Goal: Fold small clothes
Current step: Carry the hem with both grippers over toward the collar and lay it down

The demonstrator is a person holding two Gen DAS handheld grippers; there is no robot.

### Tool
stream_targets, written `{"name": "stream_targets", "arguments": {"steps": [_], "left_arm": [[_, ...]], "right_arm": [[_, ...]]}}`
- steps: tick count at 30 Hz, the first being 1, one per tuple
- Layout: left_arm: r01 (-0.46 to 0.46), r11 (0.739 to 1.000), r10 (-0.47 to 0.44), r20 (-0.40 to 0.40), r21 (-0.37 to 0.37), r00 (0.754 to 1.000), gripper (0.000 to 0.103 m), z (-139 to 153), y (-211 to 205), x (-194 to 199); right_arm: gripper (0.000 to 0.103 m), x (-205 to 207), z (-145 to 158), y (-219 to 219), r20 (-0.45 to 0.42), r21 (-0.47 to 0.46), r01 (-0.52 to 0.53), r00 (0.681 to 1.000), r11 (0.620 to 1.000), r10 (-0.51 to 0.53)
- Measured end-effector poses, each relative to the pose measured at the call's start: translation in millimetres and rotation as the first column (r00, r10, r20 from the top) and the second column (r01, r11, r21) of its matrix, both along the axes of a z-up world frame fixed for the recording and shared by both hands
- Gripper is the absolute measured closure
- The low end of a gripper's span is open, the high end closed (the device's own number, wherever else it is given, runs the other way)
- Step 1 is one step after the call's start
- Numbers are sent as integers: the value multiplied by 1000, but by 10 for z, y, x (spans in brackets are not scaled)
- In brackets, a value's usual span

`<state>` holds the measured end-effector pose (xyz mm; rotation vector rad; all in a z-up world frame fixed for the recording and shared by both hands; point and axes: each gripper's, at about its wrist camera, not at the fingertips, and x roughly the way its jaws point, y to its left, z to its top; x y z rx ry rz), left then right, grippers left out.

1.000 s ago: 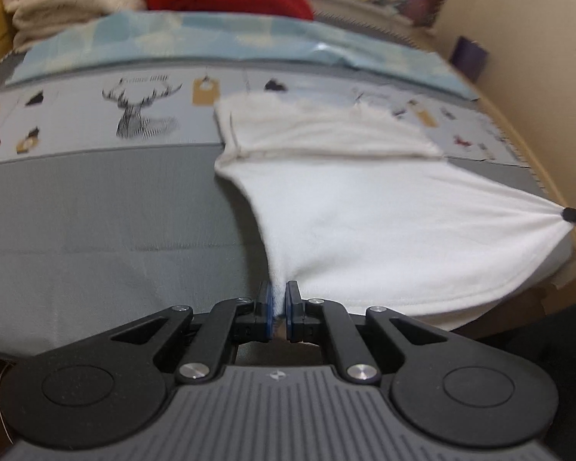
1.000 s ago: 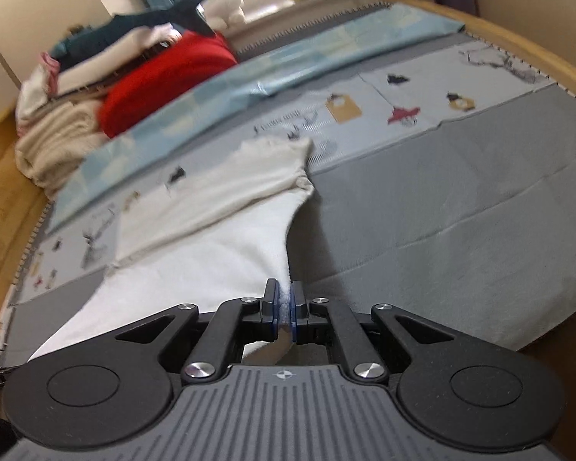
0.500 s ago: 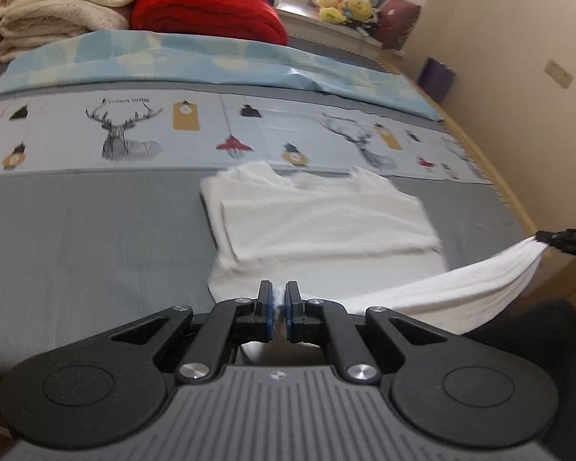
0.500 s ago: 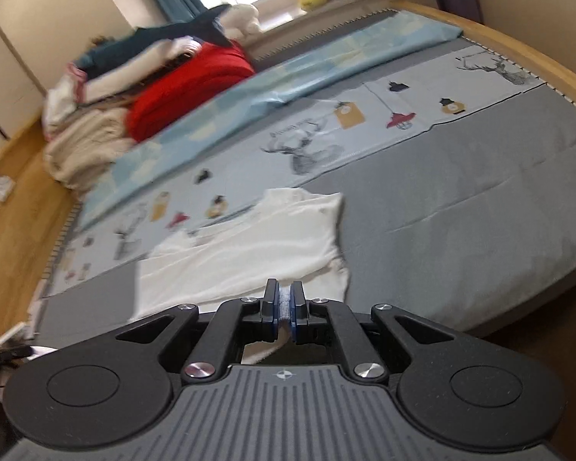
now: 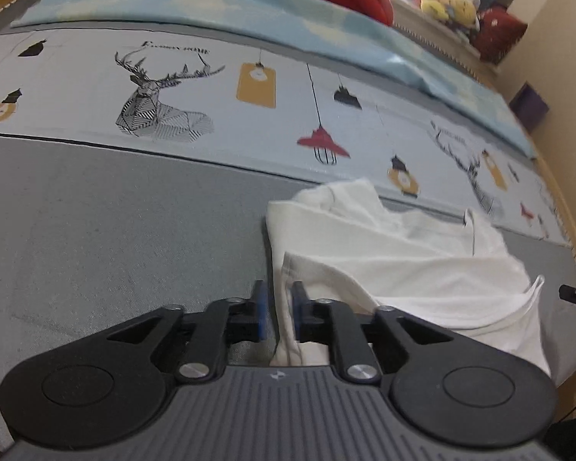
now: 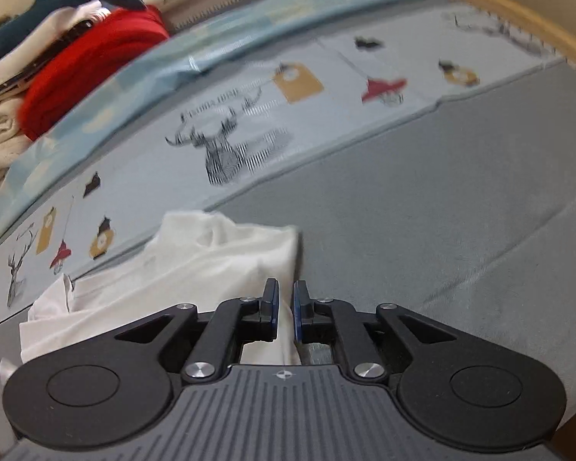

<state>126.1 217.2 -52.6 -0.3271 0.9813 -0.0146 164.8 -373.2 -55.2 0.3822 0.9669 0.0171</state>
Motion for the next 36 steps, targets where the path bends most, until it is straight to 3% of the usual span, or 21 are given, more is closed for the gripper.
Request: {"name": "stream_targets", "arguments": {"steps": [3,7,12,14,21,27,28,30,31,36], "left_arm": [[-30,999,29,-27,-29,999,78,-28,95,-13],[-21,1000,20,-88,-10,996,78,-172,37,8],[2,1000,-3,-95,-9,996,72,-303,-82,79],[-1,1000,1,-74,0,997,66,-299,-122,126],[-17,1000,16,-87,-6,996,66,-379,-201,328],[-16,1000,16,-88,-2,996,66,-414,-240,448],[-14,1000,14,-87,2,996,67,-418,-249,465],[0,1000,1,-88,9,996,78,-417,-266,495],[13,1000,-12,-83,20,996,97,-401,-275,507],[-10,994,-3,114,109,993,97,-20,-313,460]], "right_arm": [[91,-12,66,-19,39,-22,-11,999,1000,12],[91,-44,-64,-3,-2,-29,-58,998,998,58],[88,-64,-143,9,-4,-30,-83,997,996,83],[80,-58,-165,20,5,-17,-81,997,997,81],[73,145,-309,239,-7,-39,-141,990,989,141],[73,307,-401,389,-10,-91,-170,985,981,170],[74,322,-401,401,-6,-93,-174,985,980,174],[90,344,-396,422,0,-100,-179,984,979,180],[93,349,-385,429,7,-106,-184,983,977,186],[97,325,-147,377,106,-84,-138,984,987,146]]}}
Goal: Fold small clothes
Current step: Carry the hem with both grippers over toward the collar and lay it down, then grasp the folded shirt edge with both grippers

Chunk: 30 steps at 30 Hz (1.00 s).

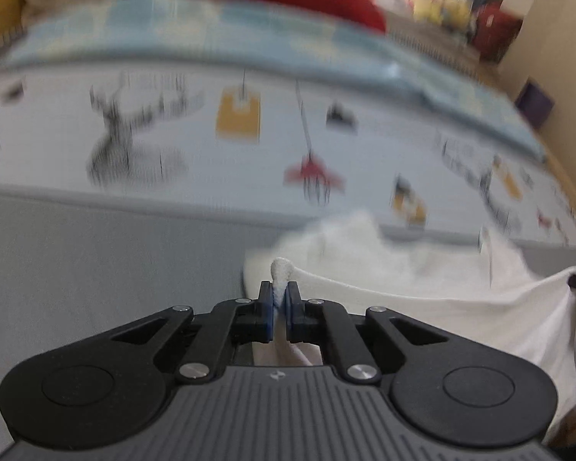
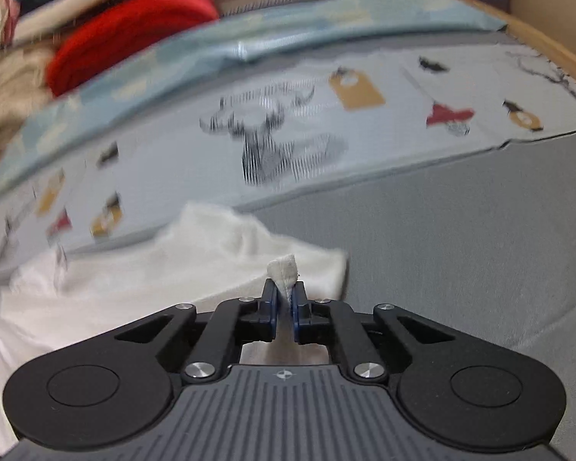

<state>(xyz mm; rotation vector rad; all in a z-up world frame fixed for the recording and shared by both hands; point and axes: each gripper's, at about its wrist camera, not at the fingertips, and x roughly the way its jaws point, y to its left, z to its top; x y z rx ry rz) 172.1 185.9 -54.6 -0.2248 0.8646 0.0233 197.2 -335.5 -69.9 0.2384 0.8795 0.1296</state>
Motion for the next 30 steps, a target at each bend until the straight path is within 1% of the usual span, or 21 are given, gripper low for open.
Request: {"name": "stream_targets", "arguments": {"steps": [2,3,5,7,10,11,12,13,14,15,16,17,19,20,23,25,27,28,30], "left_arm": [[-32,999,29,76,36,997,97,100,-29,18],[-38,998,34,94,48,995,97,115,-56,42],[-55,996,48,111,64,993,97,108,-87,127],[-68,995,58,126,77,990,97,99,-111,201],[-100,993,89,151,68,985,97,102,-91,278],[-107,992,97,152,61,984,97,97,-74,300],[-116,992,109,138,48,984,94,81,-55,337],[-129,991,124,114,38,986,88,68,-23,375],[-149,989,147,71,24,987,82,26,17,400],[-160,987,160,39,5,986,82,-11,60,400],[-165,986,165,18,-21,986,82,-39,102,394],[-160,986,160,-1,-52,987,82,-54,140,379],[-132,988,130,-34,-84,991,82,-72,171,330],[-117,990,113,-50,-83,992,82,-82,175,295],[-77,994,71,-88,-73,994,82,-106,166,144],[-55,994,45,-102,-90,994,82,-88,157,5],[-28,993,14,-131,-112,991,82,-33,144,-147],[-11,993,-6,-141,-121,990,82,16,143,-242],[22,991,-40,-134,-134,990,82,105,132,-437]], "right_arm": [[97,-15,141,-29,70,25,31,997,999,-33],[97,-12,190,-41,101,32,51,993,998,-54],[97,26,246,-63,143,40,90,985,995,-95],[97,98,254,-60,163,39,127,978,991,-132],[97,190,259,12,187,17,155,970,988,-155],[97,208,269,46,200,10,159,967,987,-158],[97,227,277,79,214,7,165,963,986,-163],[96,251,277,108,224,5,171,960,985,-168],[94,278,267,138,222,1,177,960,984,-172],[89,328,238,172,201,-10,184,963,983,-179],[80,363,203,195,171,-29,195,967,980,-187],[74,389,173,206,142,-51,209,969,977,-200],[75,384,140,189,113,-30,200,974,979,-196],[75,376,126,169,90,-15,190,978,982,-188],[75,286,81,153,24,-15,157,987,987,-157],[75,175,77,110,-14,4,141,990,990,-141],[75,14,117,54,-34,31,122,992,992,-121],[75,-74,147,36,-50,37,96,994,995,-94],[75,-257,220,32,-87,46,6,996,999,-2]]}}
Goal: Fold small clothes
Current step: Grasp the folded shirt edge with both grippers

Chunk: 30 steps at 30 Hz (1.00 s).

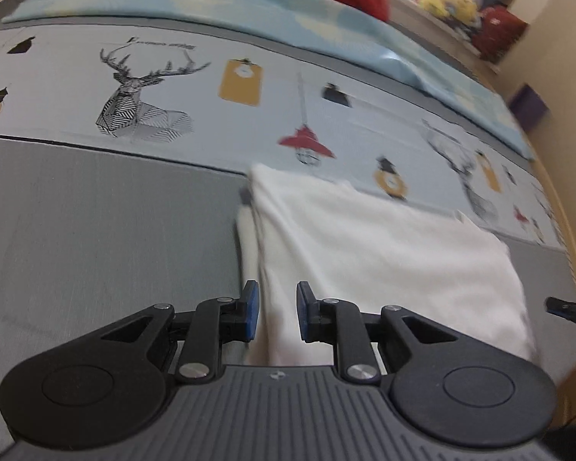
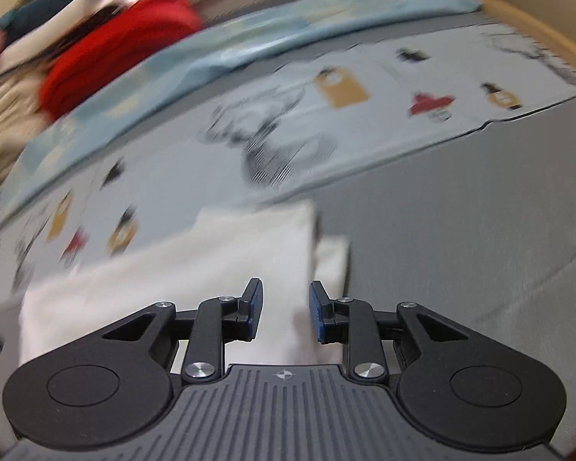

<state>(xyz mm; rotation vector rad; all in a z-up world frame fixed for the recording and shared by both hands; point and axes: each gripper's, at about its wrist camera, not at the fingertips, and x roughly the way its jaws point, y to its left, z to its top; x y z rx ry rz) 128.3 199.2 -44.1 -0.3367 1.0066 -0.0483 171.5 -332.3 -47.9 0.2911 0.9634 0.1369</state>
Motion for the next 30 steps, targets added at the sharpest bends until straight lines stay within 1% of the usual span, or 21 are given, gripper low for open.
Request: {"name": "stream_targets", "arguments": {"steps": [2,4,6,7,8,11,12,15,20,24,25,26,27,28,29,30], "left_arm": [[21,999,-22,-6,-29,1000,82,20,-4,-187],[33,998,-35,-36,-58,999,81,-65,-27,-337],[23,997,-30,-104,-74,994,81,-209,-44,-401],[28,997,-36,-116,-71,993,81,-249,-53,-414],[39,997,-46,-128,-59,991,79,-292,-67,-420],[58,998,-63,-205,-28,977,79,-441,-105,-438],[66,997,-70,-213,-25,974,79,-463,-112,-440],[90,996,-93,-208,-24,974,79,-475,-119,-451],[83,996,-85,-215,-19,973,79,-498,-88,-452],[107,994,-106,-229,-9,967,79,-513,-131,-436],[113,994,-110,-232,0,967,79,-522,-140,-438],[117,993,-112,-233,11,966,79,-532,-149,-436],[123,992,-116,-234,17,965,80,-540,-156,-431],[132,991,-126,-230,12,965,90,-544,-165,-427],[148,989,-144,-217,3,965,98,-531,-176,-434],[166,986,-160,-193,15,968,98,-497,-198,-450]], "right_arm": [[74,-175,30,-7,-30,-15,-81,996,997,81],[74,-382,12,-28,-53,-36,-147,988,989,145],[74,-547,-62,-84,-67,-47,-148,987,988,145],[74,-594,-119,-119,-89,-40,-138,987,990,134],[74,-616,-166,-143,-117,-33,-132,985,991,127],[74,-669,-199,-159,-118,-38,-126,986,991,121],[74,-674,-229,-151,-132,-36,-129,984,991,123],[75,-673,-298,-87,-155,-57,-152,978,987,142],[75,-672,-403,-4,-196,-96,-202,964,975,180],[76,-708,-419,-19,-202,-95,-213,961,972,191],[82,-722,-407,-22,-196,-95,-219,961,971,197],[92,-741,-395,-26,-188,-100,-225,961,969,203],[97,-750,-386,-32,-183,-106,-228,961,968,206],[97,-762,-375,-44,-176,-110,-230,962,967,209],[98,-781,-350,-60,-160,-106,-232,964,967,214],[98,-794,-323,-70,-142,-102,-234,965,967,219]]}}
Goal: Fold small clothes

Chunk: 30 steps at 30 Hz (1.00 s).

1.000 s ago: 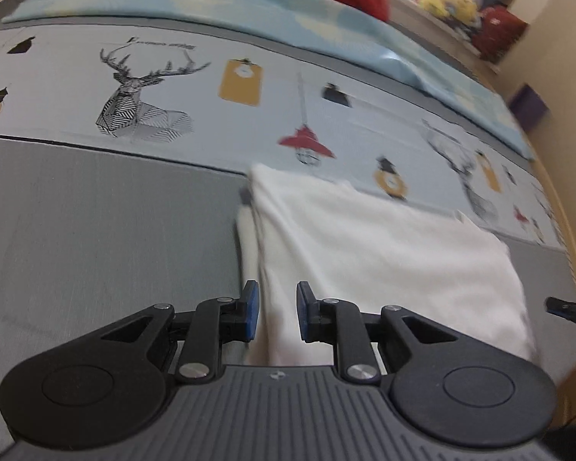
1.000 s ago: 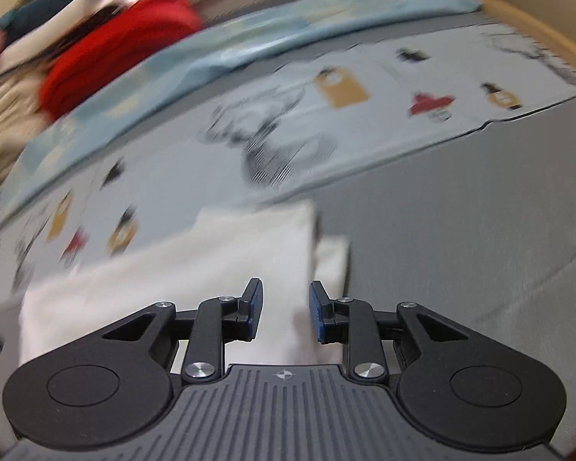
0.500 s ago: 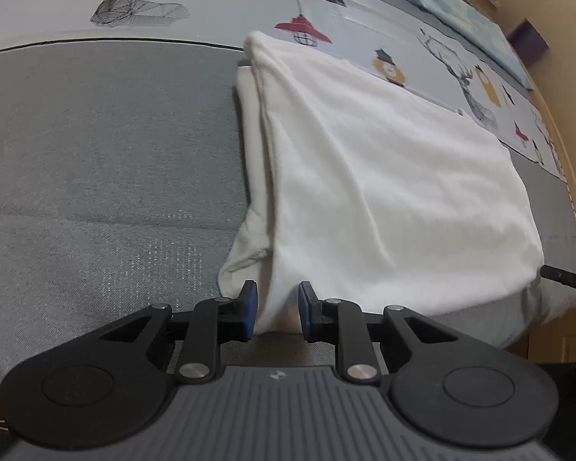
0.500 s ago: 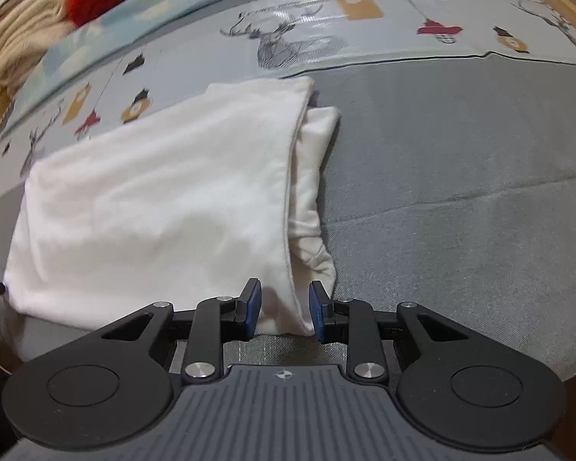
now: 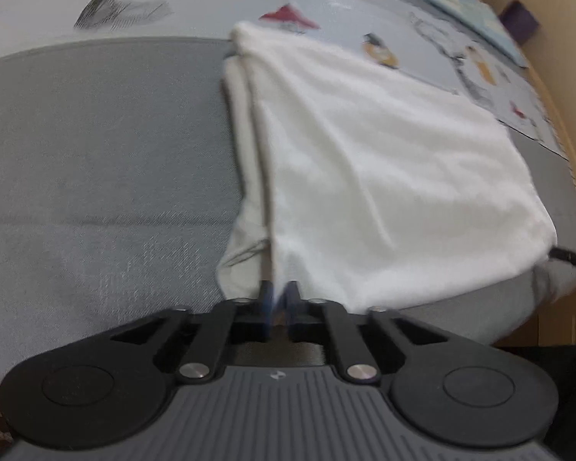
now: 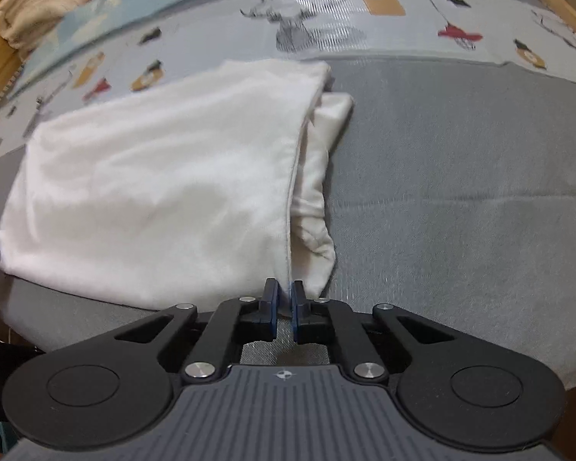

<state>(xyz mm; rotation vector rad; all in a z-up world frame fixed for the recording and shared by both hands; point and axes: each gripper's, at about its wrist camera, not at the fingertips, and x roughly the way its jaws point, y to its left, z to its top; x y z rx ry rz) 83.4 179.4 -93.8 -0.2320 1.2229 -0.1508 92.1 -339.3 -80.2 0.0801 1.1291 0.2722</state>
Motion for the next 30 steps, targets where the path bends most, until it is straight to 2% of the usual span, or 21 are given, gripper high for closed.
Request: {"name": "stream_targets", "arguments": {"steps": [3,4,6,8,10,12,16,18,20,22,24,26,27,29,30], "left_arm": [[13,1000,-13,88,0,996,100,137,29,-71],[5,1000,-5,87,-5,996,100,142,68,-89],[-13,1000,12,29,12,1000,100,45,128,-100],[11,1000,-10,-19,28,1000,100,-47,118,-101],[35,999,-34,-23,39,999,99,-56,84,-100],[12,999,-12,-7,51,1000,99,-19,108,-86],[-43,999,43,45,-15,998,99,68,200,-55],[-17,999,20,68,-41,997,99,109,157,-31],[25,999,-22,75,-41,997,99,111,65,-19],[62,998,-62,41,-19,997,99,49,-29,-3],[76,997,-75,-27,26,997,99,-67,-79,-1],[71,996,-65,-99,57,993,98,-185,-90,16],[66,996,-59,-108,54,992,98,-194,-89,28],[39,998,-34,-87,49,996,96,-150,-58,51],[16,999,-13,-66,45,998,95,-110,-26,60]], "right_arm": [[99,-38,126,-61,60,39,-3,998,999,1],[99,-44,150,-87,67,47,4,998,999,-7],[99,-59,166,-138,66,53,14,998,998,-18],[100,-50,86,-162,21,14,29,999,999,-29],[100,-41,9,-142,-22,-14,17,1000,1000,-18],[99,-34,3,-100,-25,-28,5,1000,1000,-5],[98,-22,47,-80,-3,-33,10,1000,999,-10],[98,-18,50,-82,9,-66,23,1000,998,-22],[98,-14,73,-113,24,-34,29,999,999,-28],[98,-5,111,-120,46,14,17,999,1000,-18],[98,10,100,-78,42,34,-1,999,999,0],[98,15,38,3,18,1,-31,999,1000,31],[98,30,-19,43,-8,-34,-41,999,999,41],[98,67,-156,85,-80,-113,-38,996,993,29],[94,85,-188,78,-96,-138,-25,995,990,12]]}}
